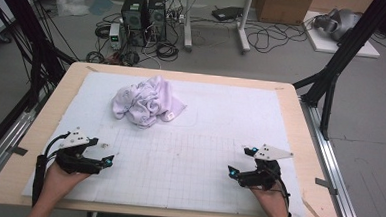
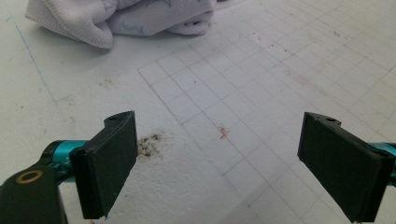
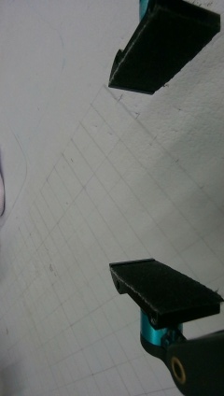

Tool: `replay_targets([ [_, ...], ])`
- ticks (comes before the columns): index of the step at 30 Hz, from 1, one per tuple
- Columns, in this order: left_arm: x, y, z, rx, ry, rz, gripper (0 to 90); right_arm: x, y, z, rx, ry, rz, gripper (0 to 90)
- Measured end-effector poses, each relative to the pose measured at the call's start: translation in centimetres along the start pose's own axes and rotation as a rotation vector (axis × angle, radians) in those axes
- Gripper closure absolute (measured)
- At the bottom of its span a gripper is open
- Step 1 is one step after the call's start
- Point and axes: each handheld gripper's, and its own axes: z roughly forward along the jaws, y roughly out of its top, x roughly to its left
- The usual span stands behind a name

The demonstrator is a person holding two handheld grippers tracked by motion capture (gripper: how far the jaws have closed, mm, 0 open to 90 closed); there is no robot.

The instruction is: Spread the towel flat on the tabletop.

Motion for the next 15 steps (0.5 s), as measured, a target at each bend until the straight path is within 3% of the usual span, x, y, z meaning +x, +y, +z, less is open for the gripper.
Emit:
replay_targets([
  [15, -0.03, 0.03, -0.03, -0.006, -0.003, -0.008, 13.0, 0.35, 0.07, 0.13, 0.009, 0.004, -0.011, 9.5],
])
